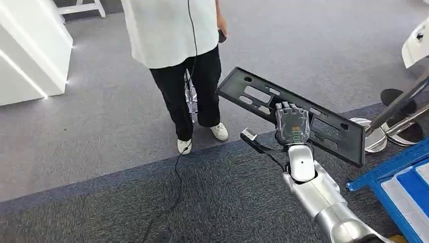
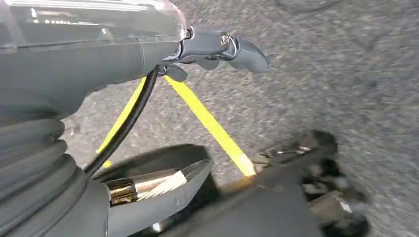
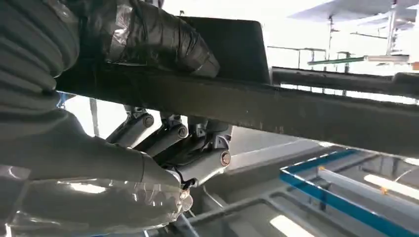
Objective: Take the parts from the cabinet and place them on the table.
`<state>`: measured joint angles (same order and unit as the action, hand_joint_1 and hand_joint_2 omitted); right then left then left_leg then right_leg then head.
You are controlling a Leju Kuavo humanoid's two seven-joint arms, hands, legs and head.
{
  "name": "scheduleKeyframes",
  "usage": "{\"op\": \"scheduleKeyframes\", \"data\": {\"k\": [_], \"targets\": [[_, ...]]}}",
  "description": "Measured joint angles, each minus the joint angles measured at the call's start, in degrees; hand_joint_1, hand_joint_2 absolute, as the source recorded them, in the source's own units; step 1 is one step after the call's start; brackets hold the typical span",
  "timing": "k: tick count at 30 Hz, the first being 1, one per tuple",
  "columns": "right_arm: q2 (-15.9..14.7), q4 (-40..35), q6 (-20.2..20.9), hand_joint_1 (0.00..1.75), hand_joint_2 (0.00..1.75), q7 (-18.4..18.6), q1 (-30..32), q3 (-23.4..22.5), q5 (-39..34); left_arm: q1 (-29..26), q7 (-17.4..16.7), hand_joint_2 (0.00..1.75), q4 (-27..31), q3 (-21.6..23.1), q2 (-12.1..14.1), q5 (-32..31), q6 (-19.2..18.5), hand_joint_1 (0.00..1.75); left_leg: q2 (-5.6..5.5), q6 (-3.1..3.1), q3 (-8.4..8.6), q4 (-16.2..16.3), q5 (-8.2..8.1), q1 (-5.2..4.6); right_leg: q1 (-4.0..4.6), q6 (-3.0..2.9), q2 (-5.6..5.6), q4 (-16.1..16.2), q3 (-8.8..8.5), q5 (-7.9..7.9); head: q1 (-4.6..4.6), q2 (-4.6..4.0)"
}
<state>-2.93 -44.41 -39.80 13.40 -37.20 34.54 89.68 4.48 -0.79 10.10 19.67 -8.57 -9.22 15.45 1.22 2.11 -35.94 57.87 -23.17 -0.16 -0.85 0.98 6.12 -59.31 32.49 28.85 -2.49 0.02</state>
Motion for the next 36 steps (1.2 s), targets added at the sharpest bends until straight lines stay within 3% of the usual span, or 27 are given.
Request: {"op": "scheduleKeyframes", "data": {"k": [1, 2, 4, 5, 6, 7, 9, 10, 11, 14, 15, 17, 18, 20, 21, 22, 24, 25, 26, 30, 31, 32, 33, 35, 36], "targets": [[-0.6, -0.1, 0.0, 1.75, 1.75, 0.0, 0.1, 0.0, 0.0, -0.2, 0.2, 1.75, 0.0, 0.1, 0.0, 0.0, 0.2, 0.00, -0.46, 0.24, 0.34, -0.4, 0.13, -0.16, -0.34, 0.03, -2.55, -1.1, 0.04, 0.86, 0.11, -0.02], [-0.7, -0.4, 0.0, 1.75, 1.75, 0.0, 0.3, 0.0, 0.0, -0.2, 0.2, 1.75, 0.0, 0.2, 0.0, 0.2, 0.4, 0.00, -0.78, 0.69, 0.40, -0.5, 0.17, -0.11, -0.47, -0.12, -4.52, -4.3, 1.46, 2.89, 0.11, -0.02], [-1.4, -0.4, 0.0, 1.75, 1.75, -0.2, 1.3, 0.0, 0.2, -0.2, 0.4, 1.75, 0.0, 0.1, 0.1, 0.6, 0.8, 0.00, -2.06, 0.99, 0.42, -0.4, 0.04, -0.17, -0.41, -0.02, -5.81, -13.4, 5.88, 6.82, 0.13, -0.02], [-1.7, -0.4, 0.0, 1.75, 1.75, -0.4, 1.9, 0.0, 0.2, -0.2, 0.7, 1.75, 0.0, 0.1, 0.1, 0.9, 0.9, 0.00, -2.99, 1.04, 0.40, -0.2, 0.00, -0.18, -0.41, 0.06, -5.99, -16.6, 7.74, 7.59, 0.15, -0.02], [-1.8, -0.4, 0.0, 1.75, 1.75, -0.7, 2.4, 0.0, 0.2, -0.5, 0.8, 1.75, 0.0, 0.1, 0.2, 1.1, 0.9, 0.00, -3.77, 1.02, 0.40, -0.1, -0.02, -0.18, -0.42, 0.11, -6.04, -17.1, 8.30, 6.81, 0.13, -0.02], [-1.8, -0.4, 0.0, 1.75, 1.75, -1.1, 2.5, 0.0, 0.2, -0.7, 0.9, 1.75, 0.0, 0.1, 0.3, 1.5, 1.0, 0.00, -4.55, 0.94, 0.40, 0.2, -0.17, -0.17, -0.49, 0.13, -6.07, -14.9, 7.63, 4.64, 0.15, -0.02], [-1.9, -0.7, 0.0, 1.75, 1.75, -1.6, 2.4, -0.1, 0.2, -1.0, 1.0, 1.75, 0.0, -0.2, 0.4, 2.5, 1.3, 0.00, -5.85, 0.50, 0.37, 1.1, -0.66, -0.07, -0.86, 0.21, -7.10, -5.9, 3.82, -0.82, 0.16, -0.02], [-2.3, -0.9, 0.0, 1.75, 1.75, -1.6, 2.4, -0.1, 0.2, -1.0, 1.2, 1.75, 0.0, -0.6, 0.5, 3.0, 1.4, 0.00, -6.40, 0.10, 0.07, 1.7, -1.08, 0.00, -1.21, 0.26, -9.73, -2.7, 2.39, -1.18, 0.15, -0.02], [-2.3, -1.0, 0.0, 1.75, 1.75, -1.7, 2.4, -0.1, 0.2, -0.8, 1.4, 1.75, 0.0, -1.0, 0.6, 3.3, 1.5, 0.00, -7.02, -0.22, -0.64, 2.5, -1.26, -0.27, -1.20, 0.45, -11.42, -1.9, 2.11, -0.63, 0.16, -0.02], [-2.3, -1.4, -0.1, 1.75, 1.75, -2.1, 2.6, -0.2, 0.2, -1.2, 1.7, 1.75, 0.0, -1.5, 0.9, 3.7, 1.6, 0.00, -8.87, -1.12, -1.26, 2.2, -0.68, 0.25, -0.75, -0.33, -9.58, -2.2, 2.38, -0.76, 0.09, -0.02], [-2.2, -1.7, -0.1, 1.75, 1.75, -2.5, 2.5, -0.4, 0.2, -1.3, 1.9, 1.75, 0.0, -1.6, 1.1, 3.6, 1.6, 0.00, -9.55, -1.35, -1.41, 2.3, -0.76, 0.26, -1.27, -0.88, -8.71, -1.8, 2.26, -1.02, 0.09, -0.02], [-2.3, -2.4, -0.1, 1.75, 1.75, -3.2, 2.4, -1.2, 0.2, -1.1, 2.1, 1.75, 0.0, -1.7, 1.4, 3.2, 1.4, 0.00, -4.43, -1.93, -2.96, 5.8, -3.06, -0.04, -1.02, -1.63, -7.50, -1.5, 1.83, -1.07, -0.24, -0.02], [-2.3, -2.7, -0.1, 1.75, 1.75, -3.6, 2.4, -1.6, 0.2, -0.7, 2.1, 1.75, 0.0, -1.7, 1.6, 3.0, 1.1, 0.00, -2.99, -2.23, -4.87, 9.9, -5.10, 0.14, -0.81, -1.74, -6.81, -1.5, 1.73, -1.01, -0.15, -0.02], [-2.3, -2.8, -0.1, 1.75, 1.75, -3.7, 2.5, -2.0, 0.2, -0.4, 2.0, 1.75, 0.0, -1.7, 1.9, 2.7, 0.9, 0.00, -1.79, -2.49, -8.96, 18.2, -8.19, 0.41, -0.42, -2.11, -5.23, -1.5, 1.52, -0.74, -0.17, -0.02], [-2.3, -2.8, -0.1, 1.75, 1.75, -3.8, 2.6, -2.0, 0.2, -0.3, 2.0, 1.75, 0.0, -1.7, 2.0, 2.7, 0.8, 0.00, -1.63, -2.48, -9.75, 19.6, -8.01, 0.43, -0.33, -2.10, -4.55, -1.5, 1.39, -0.62, -0.20, -0.02], [-2.3, -2.9, -0.1, 1.75, 1.75, -3.8, 2.6, -2.0, 0.2, -0.3, 1.9, 1.75, 0.0, -1.7, 2.2, 2.6, 0.8, 0.00, -1.60, -2.35, -8.95, 17.9, -6.41, 0.42, -0.25, -2.08, -3.87, -1.5, 1.18, -0.42, -0.17, -0.02], [-2.3, -3.2, -0.1, 1.75, 1.75, -3.8, 2.6, -2.2, 0.2, -0.5, 1.9, 1.75, 0.0, -1.7, 2.4, 2.6, 0.8, 0.00, -0.83, -1.64, -4.15, 8.7, -1.43, 0.16, -0.19, -2.01, -2.71, -1.5, 0.49, 0.03, -0.20, -0.02], [-2.3, -3.4, -0.1, 1.75, 1.75, -3.8, 2.5, -2.3, 0.2, -0.5, 1.9, 1.75, 0.0, -1.7, 2.5, 2.6, 0.9, 0.00, 0.96, -1.11, -1.72, 3.9, 0.18, -0.26, -0.17, -1.91, -2.19, -1.4, 0.15, 0.27, -0.17, -0.02], [-2.3, -3.5, -0.1, 1.75, 1.75, -3.7, 2.5, -2.5, 0.2, -0.3, 1.9, 1.75, 0.0, -1.7, 2.6, 2.6, 0.9, 0.00, 2.81, -0.88, -0.98, 2.7, -1.06, -1.09, 0.03, -1.71, -1.66, -1.2, 0.01, 0.38, -0.17, -0.02], [-2.3, -3.7, -0.1, 1.75, 1.75, -3.5, 2.7, -2.6, 0.2, -0.6, 1.6, 1.75, 0.0, -1.9, 2.8, 3.0, 0.9, 0.00, 0.65, 0.29, -0.68, 1.0, -0.58, -1.50, 0.19, -0.80, 0.43, -0.2, -0.64, 0.37, -0.11, -0.02], [-2.2, -3.9, -0.1, 1.75, 1.75, -3.5, 2.7, -2.6, 0.2, -0.9, 1.6, 1.75, 0.0, -1.9, 2.8, 3.1, 0.9, 0.00, 0.05, 0.80, 0.19, 0.0, -0.20, -1.25, 0.30, -0.27, 0.71, 0.3, -1.27, 0.49, -0.15, -0.02], [-2.4, -4.2, -0.1, 1.75, 1.75, -3.5, 2.7, -2.7, 0.2, -1.2, 1.6, 1.75, 0.0, -1.9, 2.8, 3.1, 1.0, 0.00, -0.32, 0.93, 1.07, -1.1, 0.18, -0.91, -0.02, -0.24, -0.78, -0.9, -1.00, 1.66, -0.06, -0.02], [-2.5, -4.2, -0.1, 1.75, 1.75, -3.4, 2.6, -2.9, 0.2, -1.1, 1.5, 1.75, 0.0, -2.0, 2.8, 3.2, 1.0, 0.00, -0.88, 1.04, 1.29, -1.4, 0.18, -0.92, 0.20, -0.20, -2.95, -4.4, 0.76, 3.52, -0.04, -0.02], [-2.9, -4.2, -0.2, 1.75, 1.75, -3.4, 3.0, -2.9, 0.2, -0.4, 1.5, 1.75, 0.0, -2.2, 2.8, 3.1, 0.9, 0.00, -2.10, 1.46, 1.28, -1.2, 0.07, -0.90, 0.04, -0.14, -4.95, -13.5, 5.63, 6.76, 0.00, -0.02], [-3.0, -4.2, -0.2, 1.75, 1.75, -3.4, 3.5, -2.9, 0.2, -0.4, 1.5, 1.75, 0.0, -2.2, 2.7, 3.1, 0.9, 0.00, -2.93, 1.49, 1.29, -1.1, 0.03, -0.89, 0.02, -0.15, -5.47, -15.8, 7.21, 6.83, 0.02, -0.02]]}}
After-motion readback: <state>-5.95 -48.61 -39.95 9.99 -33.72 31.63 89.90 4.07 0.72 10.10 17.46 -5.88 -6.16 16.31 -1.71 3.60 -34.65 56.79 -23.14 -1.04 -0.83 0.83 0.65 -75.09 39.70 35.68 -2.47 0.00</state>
